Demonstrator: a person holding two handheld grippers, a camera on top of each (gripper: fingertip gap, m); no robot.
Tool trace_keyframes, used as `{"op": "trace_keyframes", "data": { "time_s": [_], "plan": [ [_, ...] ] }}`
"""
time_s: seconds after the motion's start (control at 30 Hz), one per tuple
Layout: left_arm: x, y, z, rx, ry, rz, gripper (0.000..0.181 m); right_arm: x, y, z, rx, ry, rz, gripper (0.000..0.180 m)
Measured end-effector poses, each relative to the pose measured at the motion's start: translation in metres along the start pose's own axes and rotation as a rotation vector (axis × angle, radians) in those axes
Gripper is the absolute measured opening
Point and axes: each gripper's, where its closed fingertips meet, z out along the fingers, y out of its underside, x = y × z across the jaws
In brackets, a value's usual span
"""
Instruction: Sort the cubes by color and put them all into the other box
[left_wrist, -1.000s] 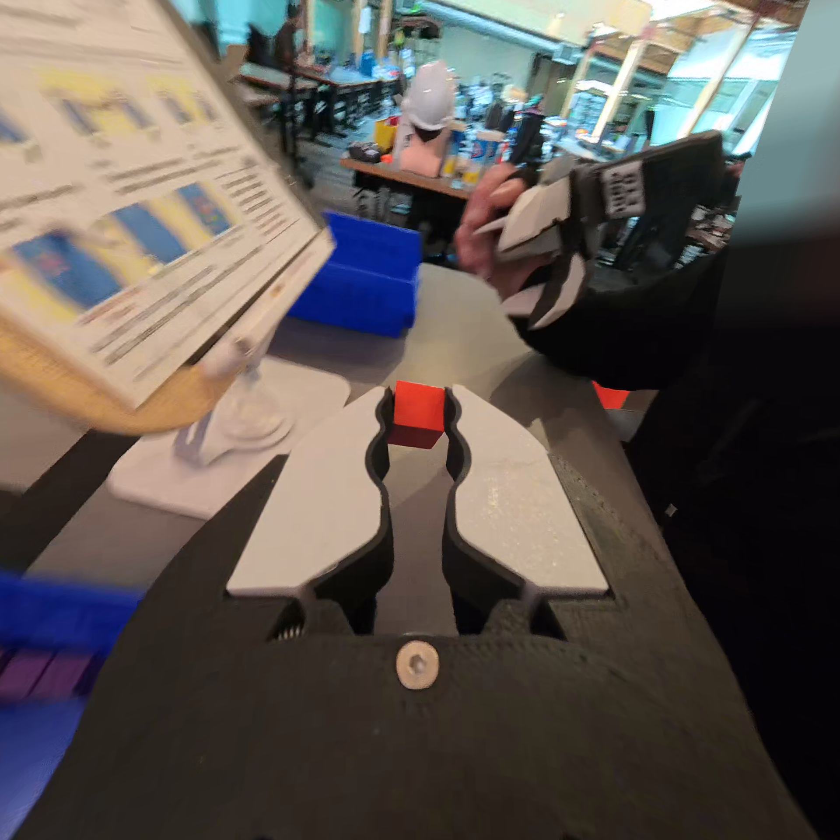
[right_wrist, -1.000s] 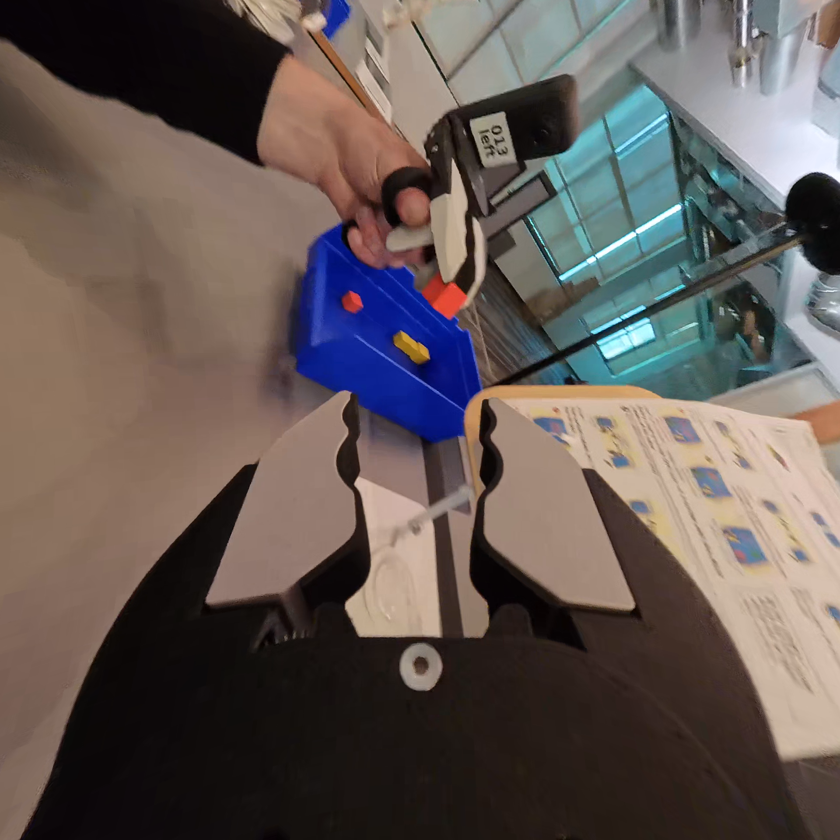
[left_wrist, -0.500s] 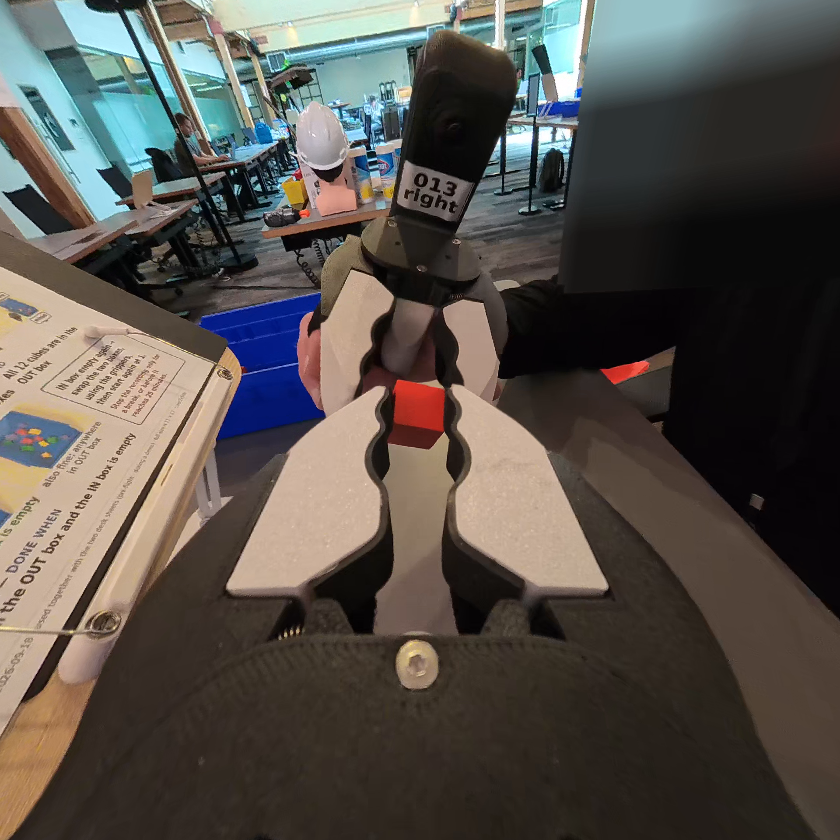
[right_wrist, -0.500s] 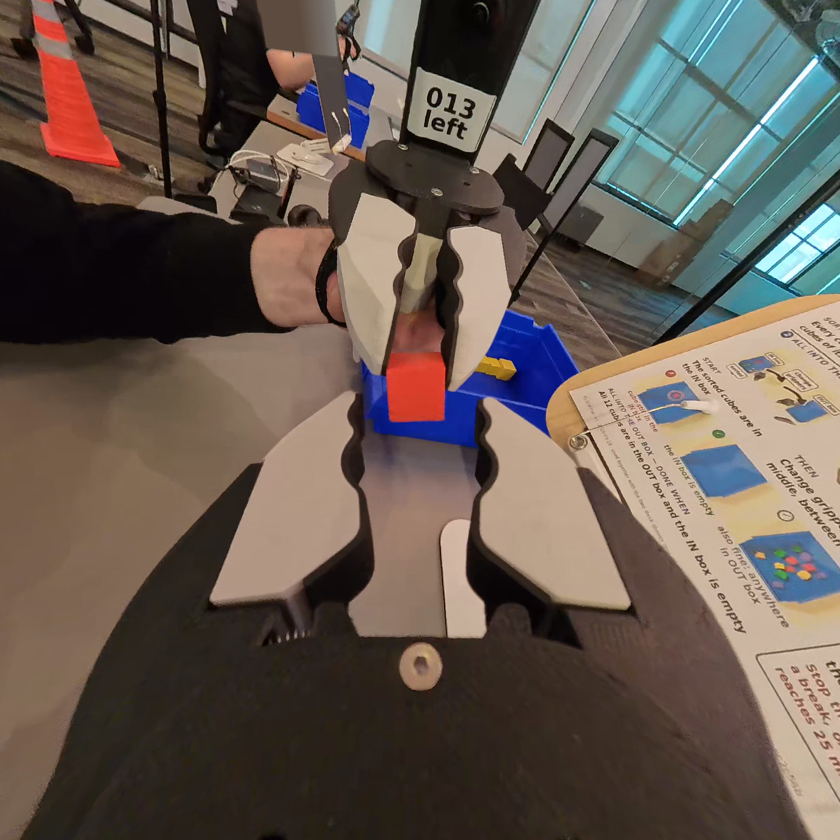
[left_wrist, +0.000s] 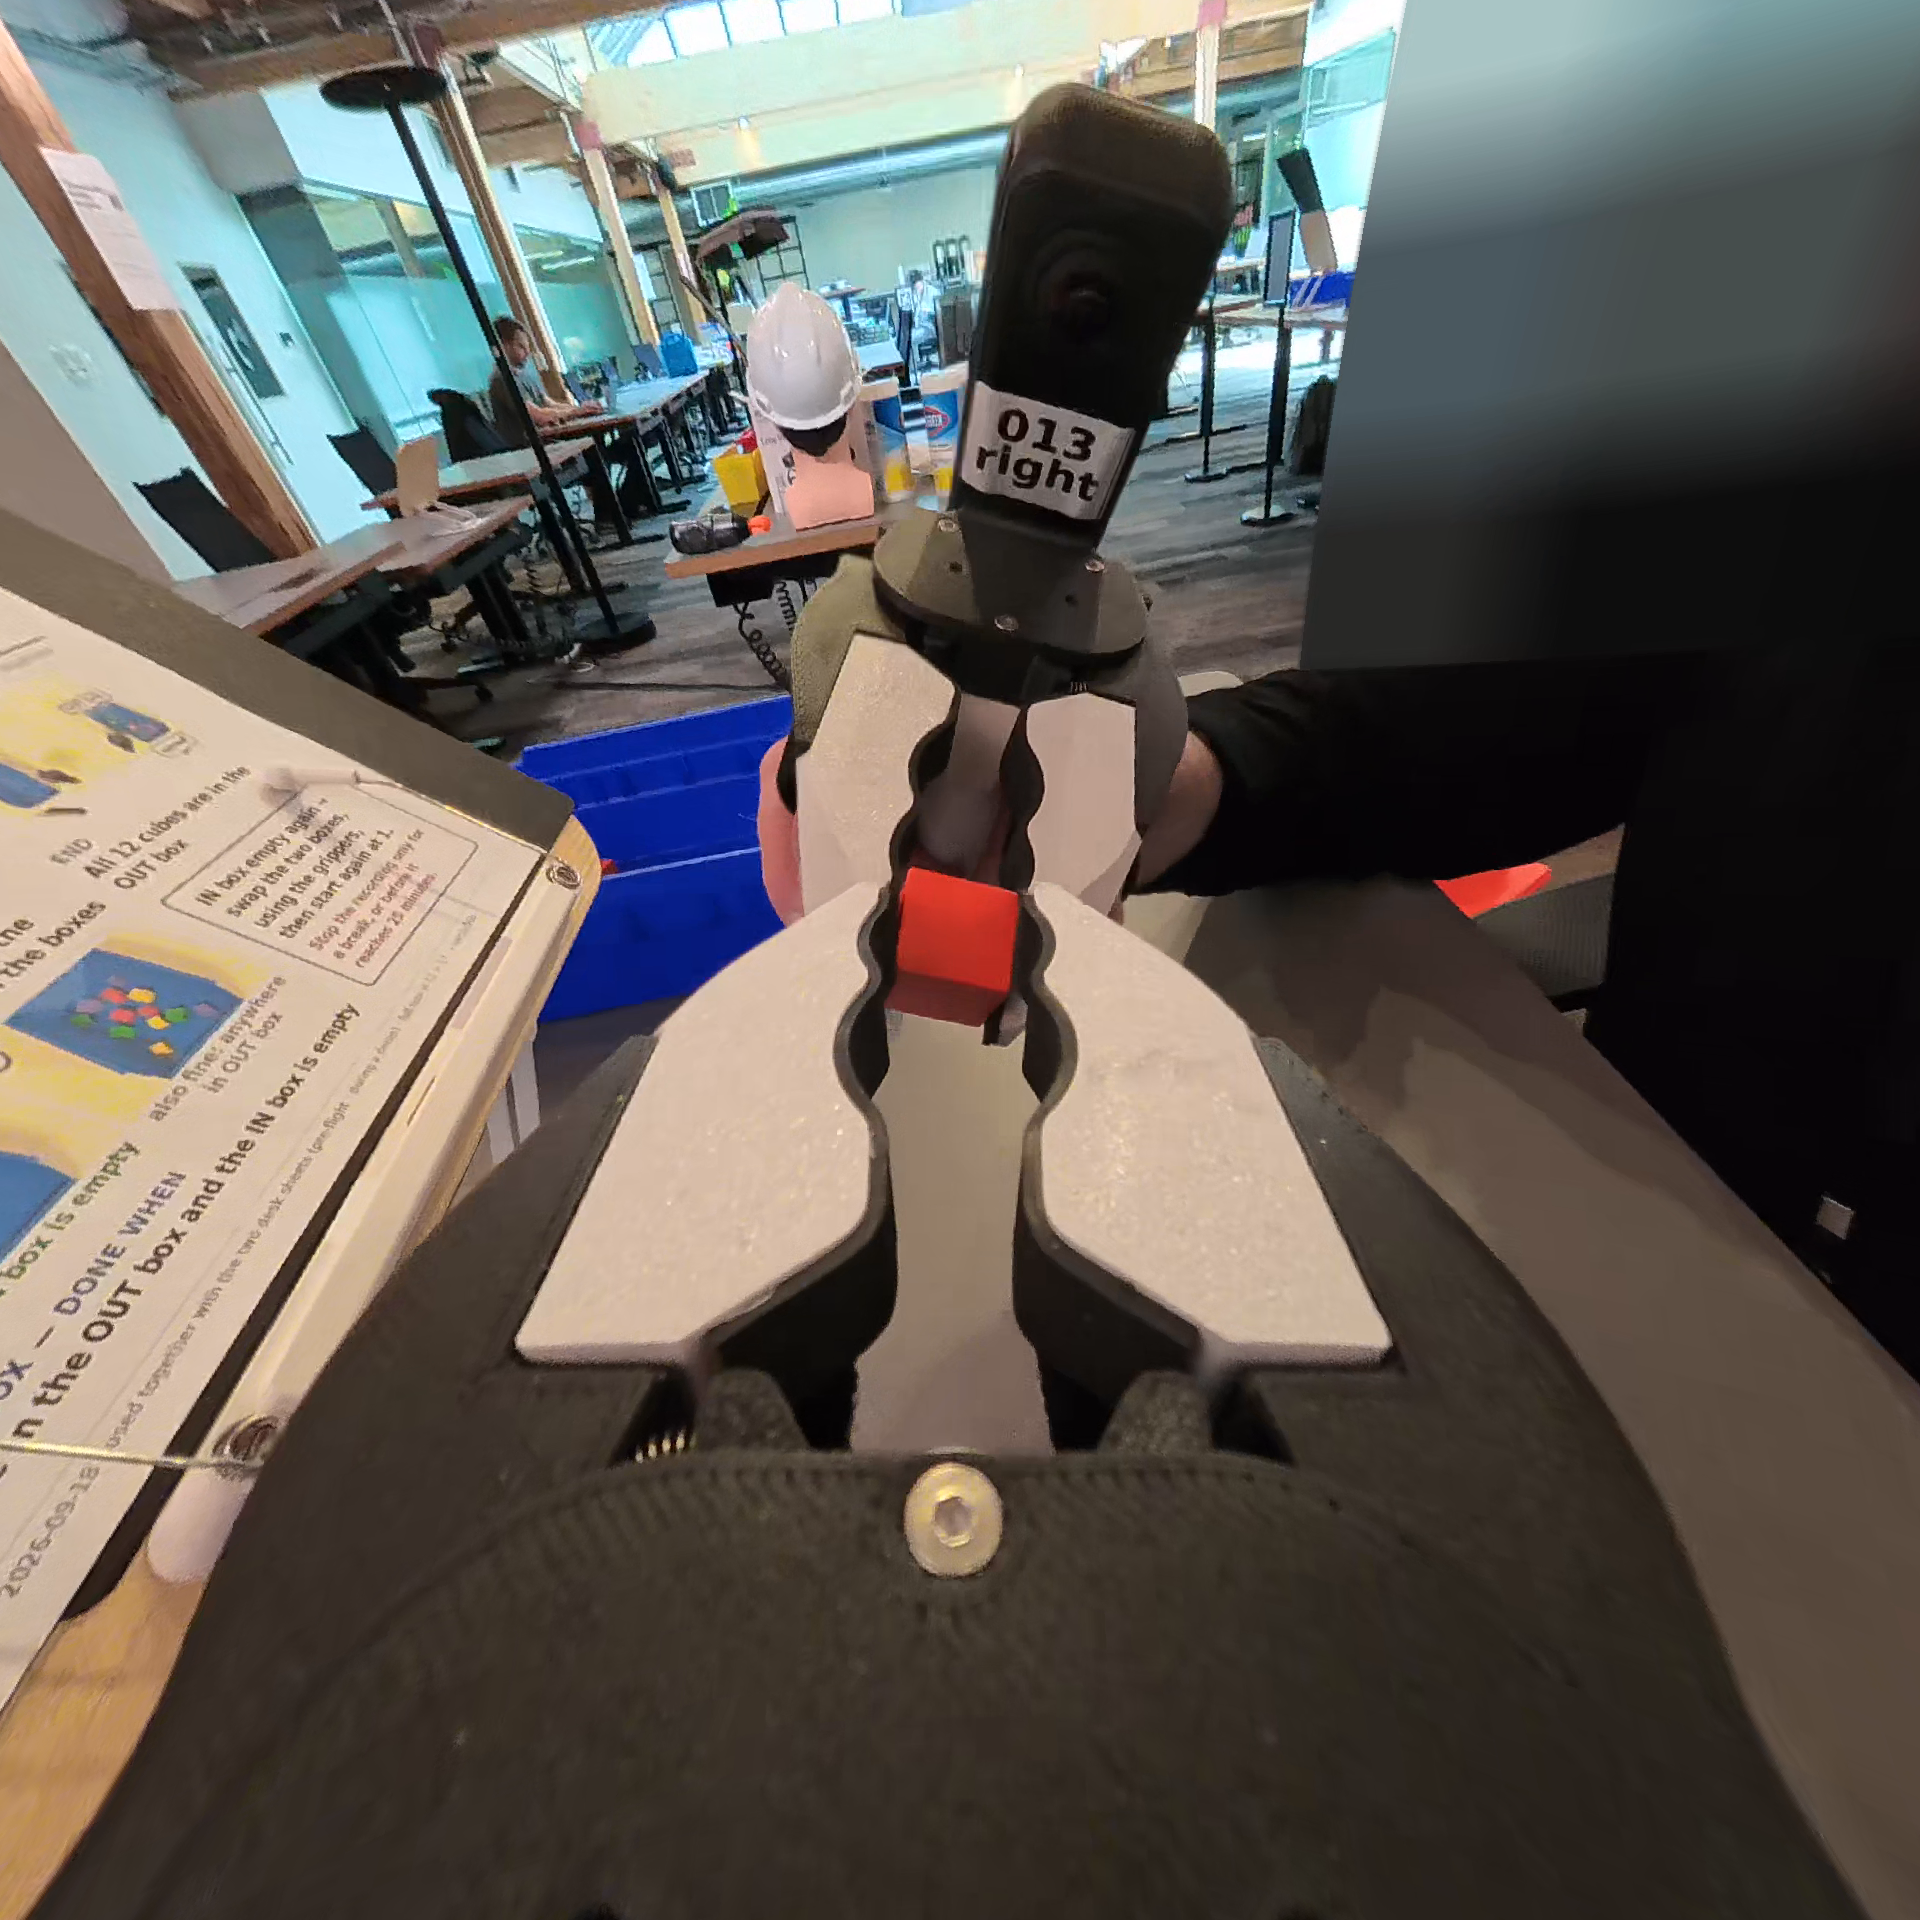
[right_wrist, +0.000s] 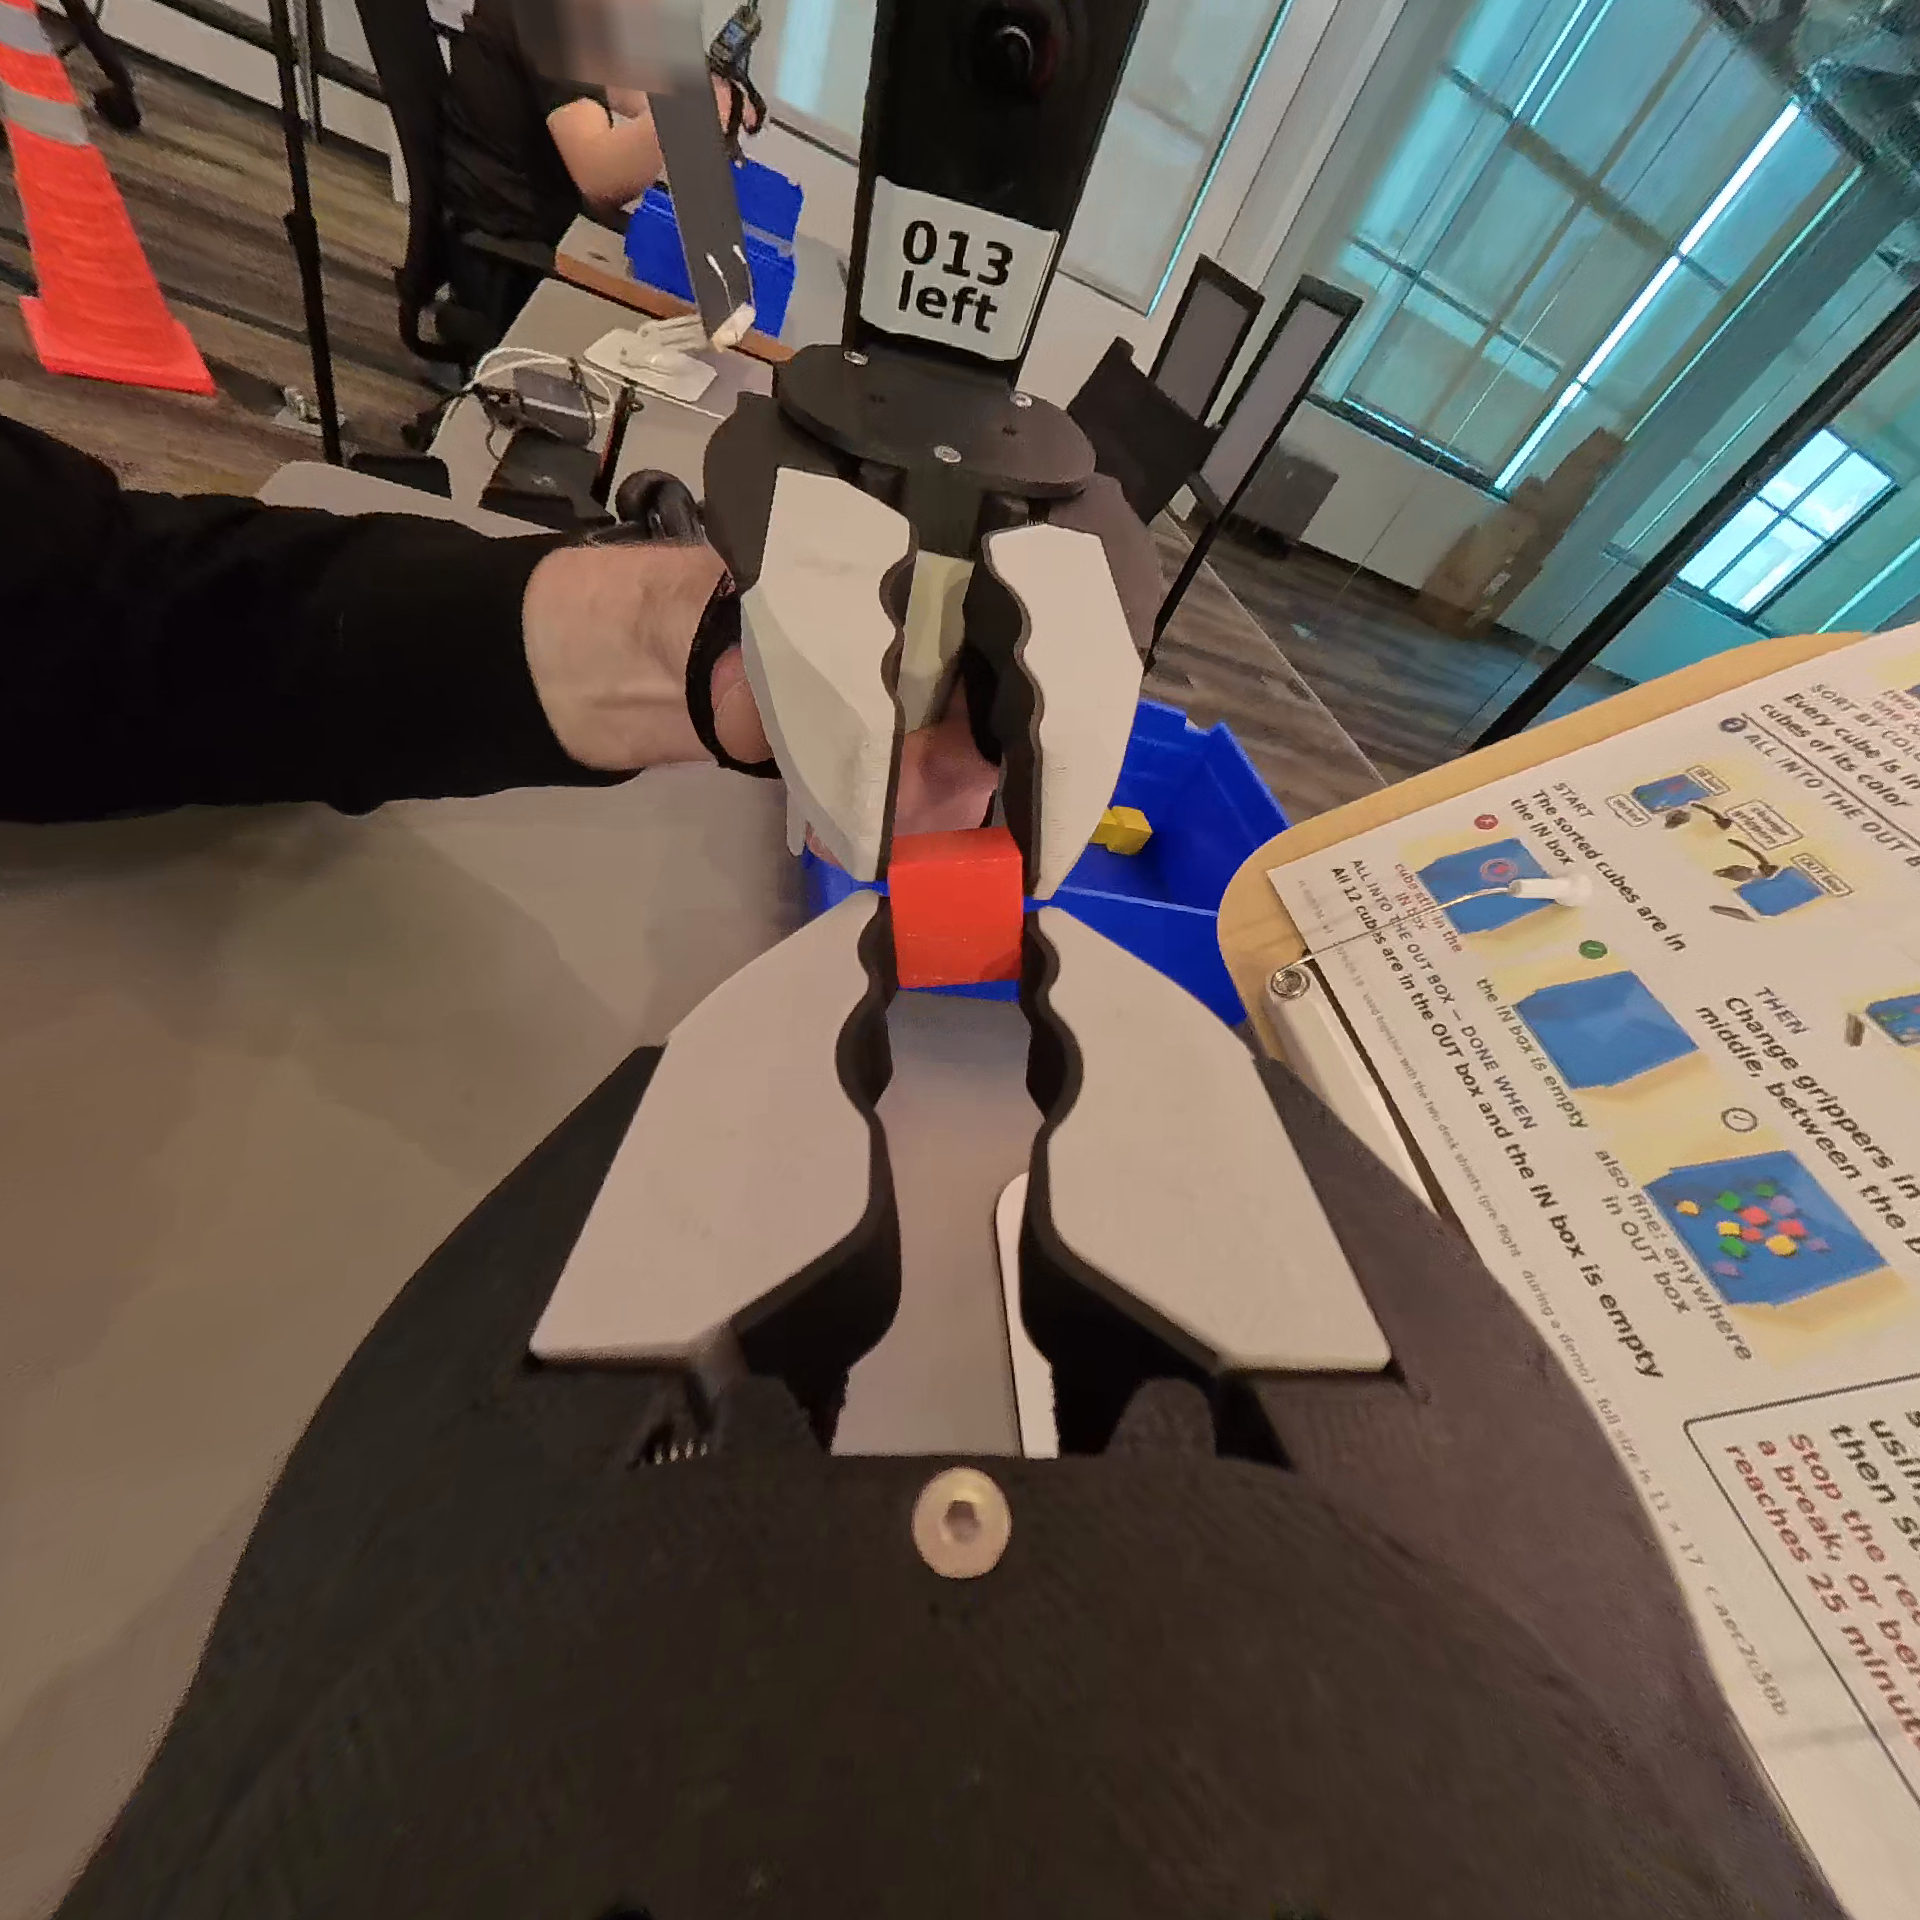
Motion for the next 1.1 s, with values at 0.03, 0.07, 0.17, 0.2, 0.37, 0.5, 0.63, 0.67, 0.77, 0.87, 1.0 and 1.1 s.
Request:
{"op": "trace_keyframes", "data": {
  "time_s": [0.03, 0.07, 0.17, 0.2, 0.37, 0.5, 0.63, 0.67, 0.77, 0.87, 1.0, 1.1],
  "plan": [
    [0.001, -0.001, 0.000, -0.002, -0.002, 0.006, 0.021, 0.000, -0.001, 0.000, -0.004, 0.005, 0.002, 0.022],
    [0.000, -0.003, -0.001, 0.000, -0.016, 0.013, 0.021, 0.001, -0.003, -0.001, -0.004, 0.019, 0.003, 0.022],
    [0.000, -0.009, 0.000, 0.033, -0.041, 0.019, 0.021, 0.002, -0.007, -0.004, 0.017, 0.027, 0.024, 0.022],
    [-0.002, -0.010, 0.000, 0.035, -0.058, 0.023, 0.022, 0.004, -0.008, -0.005, 0.016, 0.039, 0.020, 0.022],
    [-0.004, -0.022, -0.002, 0.090, -0.104, 0.044, 0.021, 0.005, -0.008, -0.008, 0.009, 0.040, 0.021, 0.022],
    [-0.011, -0.033, -0.016, 0.117, -0.160, 0.029, 0.039, 0.015, -0.009, -0.022, -0.023, 0.071, -0.007, 0.023],
    [-0.021, -0.038, -0.047, 0.077, -0.251, 0.092, 0.011, 0.062, 0.013, -0.075, -0.165, 0.193, -0.016, 0.023],
    [-0.023, -0.040, -0.057, 0.083, -0.264, 0.096, 0.000, 0.081, 0.027, -0.095, -0.231, 0.243, 0.008, 0.023],
    [-0.039, -0.039, -0.085, 0.056, -0.360, 0.090, 0.000, 0.134, 0.070, -0.156, -0.354, 0.387, 0.112, 0.022],
    [-0.055, -0.032, -0.109, 0.011, -0.450, 0.082, 0.000, 0.169, 0.133, -0.209, -0.531, 0.502, 0.255, 0.023],
    [-0.068, -0.022, -0.129, -0.032, -0.525, 0.059, 0.000, 0.183, 0.218, -0.251, -0.735, 0.551, 0.460, 0.023],
    [-0.070, -0.019, -0.133, -0.034, -0.530, 0.051, 0.000, 0.175, 0.263, -0.262, -0.856, 0.525, 0.586, 0.023]
  ]
}}
